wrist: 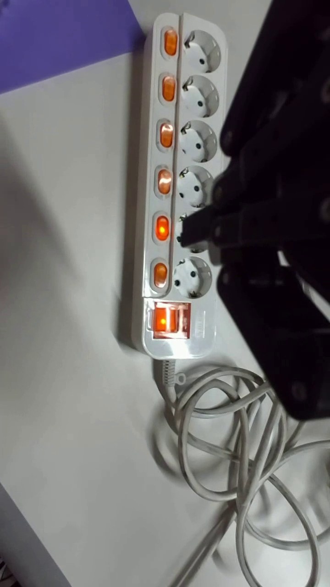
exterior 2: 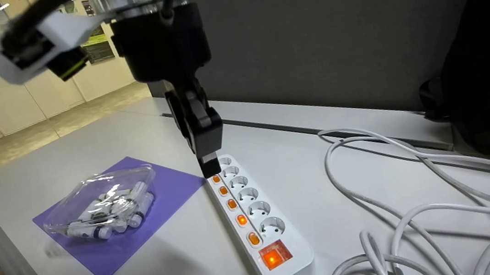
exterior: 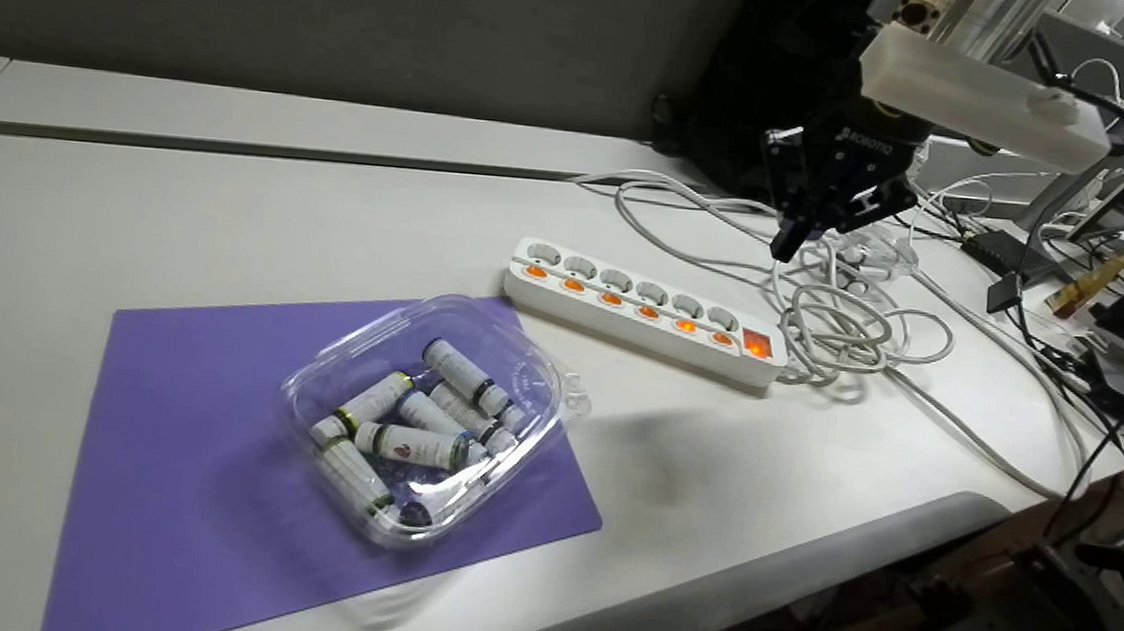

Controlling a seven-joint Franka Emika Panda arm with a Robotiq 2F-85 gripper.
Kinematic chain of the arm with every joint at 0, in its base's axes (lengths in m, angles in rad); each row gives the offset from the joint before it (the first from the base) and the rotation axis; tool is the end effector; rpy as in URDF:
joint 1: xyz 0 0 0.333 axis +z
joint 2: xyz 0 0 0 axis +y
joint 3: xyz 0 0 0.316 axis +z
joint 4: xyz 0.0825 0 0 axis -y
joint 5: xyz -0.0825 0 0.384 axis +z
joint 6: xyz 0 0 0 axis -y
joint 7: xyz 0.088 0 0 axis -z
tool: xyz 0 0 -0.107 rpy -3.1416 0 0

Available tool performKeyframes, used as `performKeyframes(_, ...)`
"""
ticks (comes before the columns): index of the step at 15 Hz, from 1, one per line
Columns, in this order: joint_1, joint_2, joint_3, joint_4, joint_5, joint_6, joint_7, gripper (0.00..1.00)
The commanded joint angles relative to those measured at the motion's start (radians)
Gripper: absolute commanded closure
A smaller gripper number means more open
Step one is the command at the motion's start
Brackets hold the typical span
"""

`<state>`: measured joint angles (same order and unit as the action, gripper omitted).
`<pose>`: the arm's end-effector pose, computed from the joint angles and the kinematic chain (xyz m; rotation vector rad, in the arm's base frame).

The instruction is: Turn off the third switch from the right

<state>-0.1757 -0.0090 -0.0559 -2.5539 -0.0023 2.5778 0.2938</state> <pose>0.4430 -0.1044 0.2744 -3.0339 0.8128 -0.0517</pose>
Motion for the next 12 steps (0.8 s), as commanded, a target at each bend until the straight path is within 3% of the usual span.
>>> performKeyframes(1, 0.022, 0.004, -0.022, 0.005, 0.000, -0.002, 0.000, 0.99)
performKeyframes(4, 0.025, -0.005, -0.023, -0.009, -0.005, 0.006, 0.003, 1.00)
performKeyframes(12, 0.042, 0.115, -0.037, 0.002, 0.020, 0.171, 0.002, 1.00)
